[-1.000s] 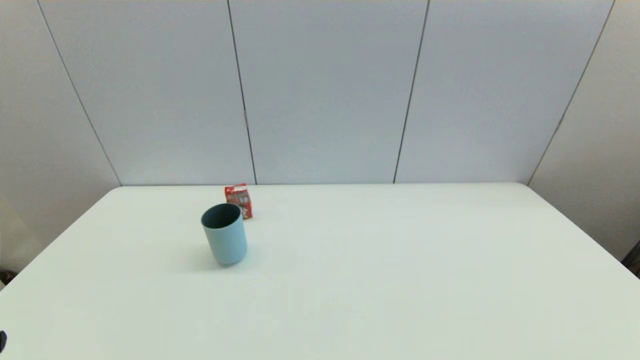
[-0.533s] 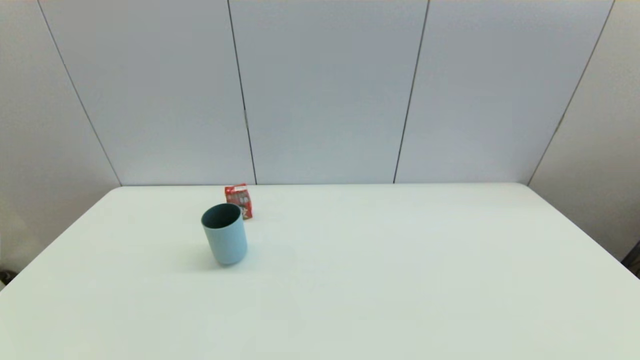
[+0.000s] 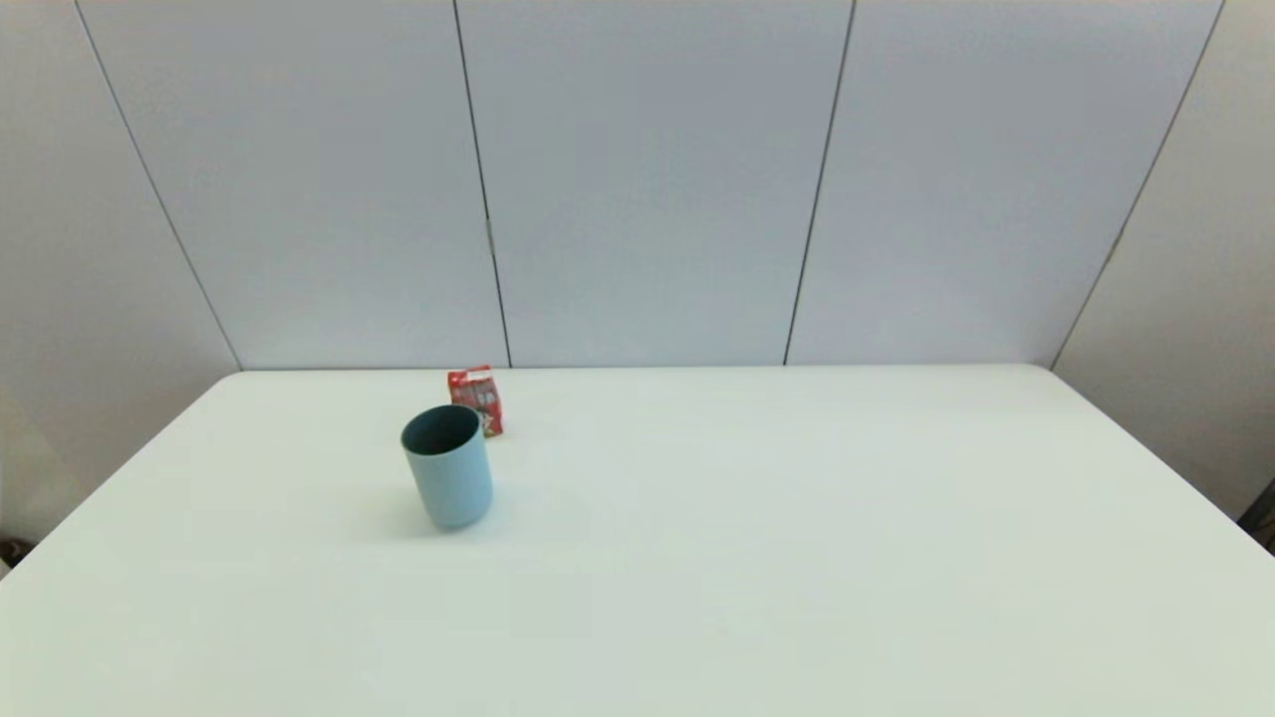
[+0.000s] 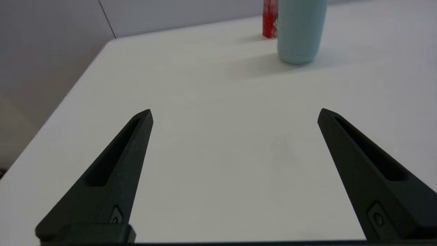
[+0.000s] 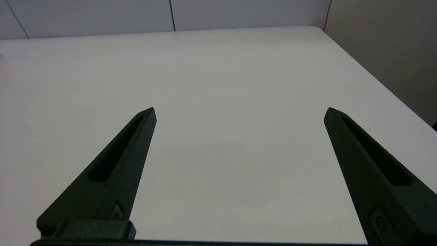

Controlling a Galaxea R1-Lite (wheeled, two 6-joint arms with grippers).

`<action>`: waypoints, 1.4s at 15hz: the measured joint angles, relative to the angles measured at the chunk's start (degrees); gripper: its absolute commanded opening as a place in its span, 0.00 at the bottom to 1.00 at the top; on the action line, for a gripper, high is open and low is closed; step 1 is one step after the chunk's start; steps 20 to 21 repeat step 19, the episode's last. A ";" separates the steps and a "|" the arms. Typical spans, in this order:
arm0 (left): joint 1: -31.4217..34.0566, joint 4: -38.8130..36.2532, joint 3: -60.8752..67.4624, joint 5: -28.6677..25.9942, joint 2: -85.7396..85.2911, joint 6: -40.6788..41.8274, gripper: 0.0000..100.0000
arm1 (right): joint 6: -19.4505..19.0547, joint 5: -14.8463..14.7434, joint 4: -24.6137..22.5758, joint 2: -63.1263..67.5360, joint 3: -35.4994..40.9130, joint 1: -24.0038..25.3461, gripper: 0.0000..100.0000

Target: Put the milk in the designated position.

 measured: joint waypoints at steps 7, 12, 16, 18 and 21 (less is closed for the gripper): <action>-0.07 -1.38 1.49 1.00 -0.44 -5.02 1.00 | 0.10 0.02 0.00 0.00 0.00 0.00 1.00; -0.07 -1.32 1.51 1.07 -0.49 -5.05 1.00 | 0.10 0.00 -0.02 0.00 0.00 0.00 1.00; -0.07 -1.32 1.54 1.05 -0.49 -5.05 1.00 | 0.13 -0.02 -0.02 0.00 0.00 0.00 1.00; -0.07 -1.34 1.54 1.07 -0.49 -5.05 1.00 | 0.18 -0.02 -0.02 0.00 0.00 0.00 1.00; -0.07 -1.34 1.54 1.05 -0.49 -5.02 1.00 | 0.21 -0.05 -0.02 0.00 0.00 0.00 1.00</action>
